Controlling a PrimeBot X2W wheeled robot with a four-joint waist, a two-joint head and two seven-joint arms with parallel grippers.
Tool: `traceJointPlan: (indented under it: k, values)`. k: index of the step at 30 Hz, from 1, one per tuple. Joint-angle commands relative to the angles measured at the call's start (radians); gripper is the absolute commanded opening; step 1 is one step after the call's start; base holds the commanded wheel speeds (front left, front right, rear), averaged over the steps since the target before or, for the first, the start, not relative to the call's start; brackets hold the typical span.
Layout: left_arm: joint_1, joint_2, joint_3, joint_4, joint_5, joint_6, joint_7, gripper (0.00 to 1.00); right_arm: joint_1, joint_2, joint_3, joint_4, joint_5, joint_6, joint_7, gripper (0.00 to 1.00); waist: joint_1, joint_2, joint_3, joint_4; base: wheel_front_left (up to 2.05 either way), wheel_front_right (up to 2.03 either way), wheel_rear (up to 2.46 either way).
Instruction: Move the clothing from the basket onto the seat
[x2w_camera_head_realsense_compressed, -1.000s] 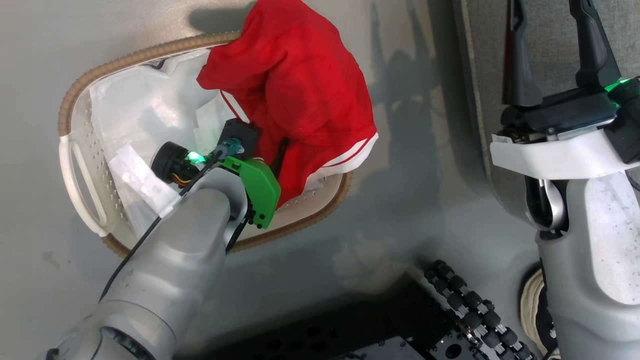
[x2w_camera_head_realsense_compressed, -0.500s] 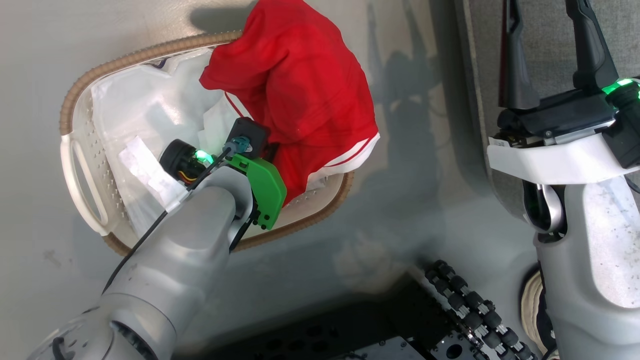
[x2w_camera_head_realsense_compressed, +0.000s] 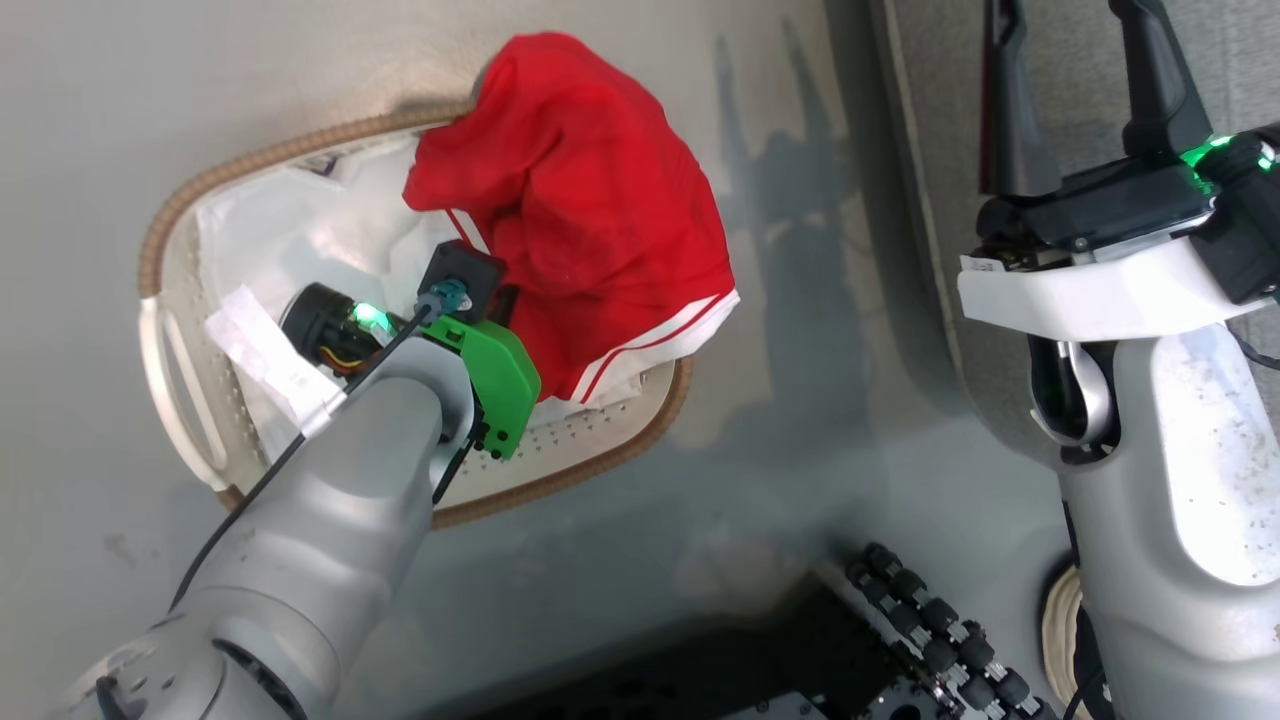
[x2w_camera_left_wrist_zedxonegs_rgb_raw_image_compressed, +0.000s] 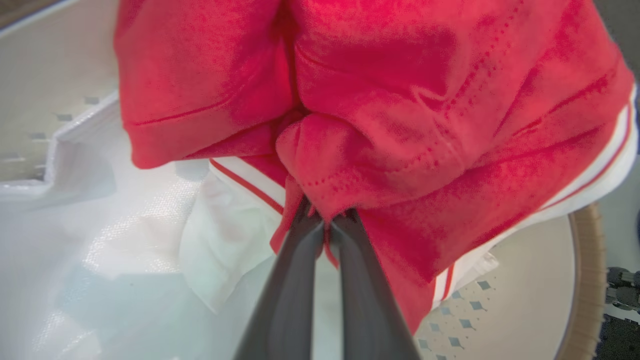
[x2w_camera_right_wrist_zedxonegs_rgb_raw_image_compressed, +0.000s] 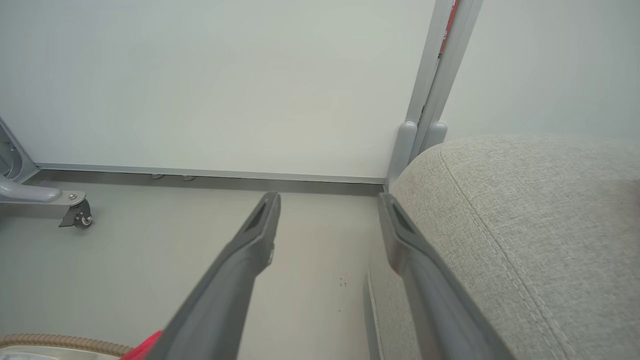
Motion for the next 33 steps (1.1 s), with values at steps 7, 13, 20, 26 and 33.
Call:
traceJointPlan:
  k: [7,13,20,26,33]
  values:
    - [0.075,0.031,0.066,-0.101,0.031,0.034,-0.007,0.0,0.037,-0.003,0.006,0.046,-0.007,-0.001,-0.005,1.0,-0.0001,0.0,-0.151,0.039,0.0,0.0,0.0]
    - [0.157,0.056,0.155,-0.224,0.091,0.063,-0.006,0.0,0.068,-0.003,0.008,0.086,-0.016,-0.001,-0.005,1.0,-0.0001,0.0,-0.247,0.075,0.0,0.0,0.0]
    - [0.271,0.081,0.269,-0.367,0.187,0.081,-0.006,0.0,0.124,-0.003,0.01,0.127,-0.024,-0.001,-0.005,1.0,-0.0001,0.0,-0.359,0.121,0.0,0.0,0.0]
    - [0.377,0.086,0.39,-0.514,0.275,0.092,-0.006,0.0,0.171,-0.004,0.007,0.159,-0.031,-0.001,-0.005,1.0,-0.0001,0.0,-0.451,0.157,0.0,0.0,0.0]
    - [0.496,0.08,0.541,-0.726,0.399,0.08,-0.007,0.0,0.233,-0.004,0.018,0.192,-0.036,-0.001,-0.005,1.0,-0.0001,0.0,-0.561,0.186,0.0,0.0,0.0]
